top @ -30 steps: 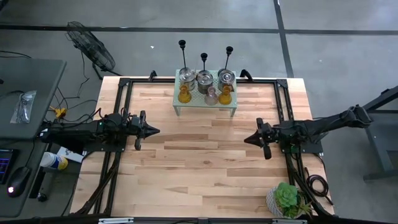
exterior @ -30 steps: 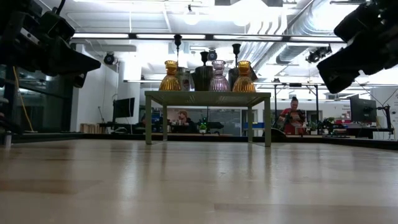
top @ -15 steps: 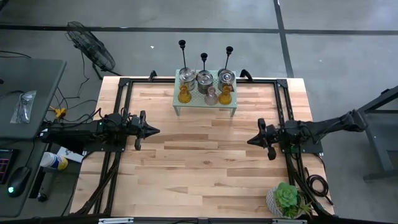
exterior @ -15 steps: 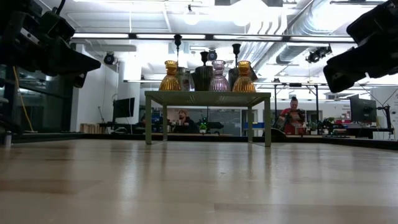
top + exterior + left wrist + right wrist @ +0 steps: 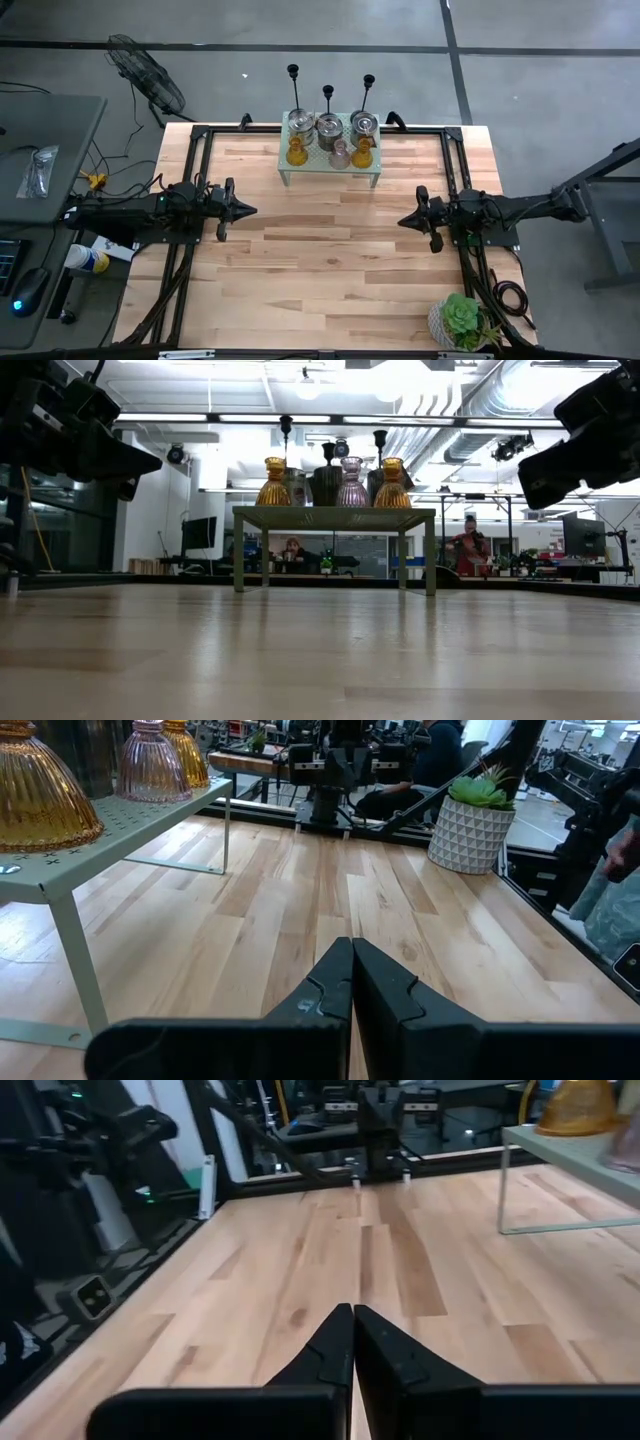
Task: Pick & Place candle stick holders
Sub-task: Return to Home Position
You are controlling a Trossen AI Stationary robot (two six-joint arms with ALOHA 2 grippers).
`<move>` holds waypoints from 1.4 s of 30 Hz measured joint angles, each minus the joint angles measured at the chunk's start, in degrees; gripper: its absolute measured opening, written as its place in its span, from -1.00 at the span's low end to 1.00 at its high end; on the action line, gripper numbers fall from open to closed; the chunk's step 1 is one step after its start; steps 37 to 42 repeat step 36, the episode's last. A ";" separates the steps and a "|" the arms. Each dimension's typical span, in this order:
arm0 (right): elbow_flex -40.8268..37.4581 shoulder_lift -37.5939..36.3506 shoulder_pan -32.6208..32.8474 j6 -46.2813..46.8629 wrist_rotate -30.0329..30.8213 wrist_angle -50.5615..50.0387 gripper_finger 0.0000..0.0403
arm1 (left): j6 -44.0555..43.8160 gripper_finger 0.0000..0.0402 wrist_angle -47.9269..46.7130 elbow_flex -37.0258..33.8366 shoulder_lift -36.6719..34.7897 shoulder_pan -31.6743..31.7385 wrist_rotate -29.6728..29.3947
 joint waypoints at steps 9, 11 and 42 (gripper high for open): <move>-0.02 0.12 0.00 -0.02 3.99 -0.38 -0.98 | 0.00 -1.00 0.00 0.00 0.00 -0.02 0.00; -0.02 0.12 0.00 -0.02 4.03 -0.38 -0.98 | 0.00 -1.00 -0.02 0.00 -0.01 -0.01 0.01; -0.11 0.14 0.00 0.00 4.06 -0.16 -0.98 | 0.00 -1.00 -0.01 0.00 -0.02 -0.01 0.02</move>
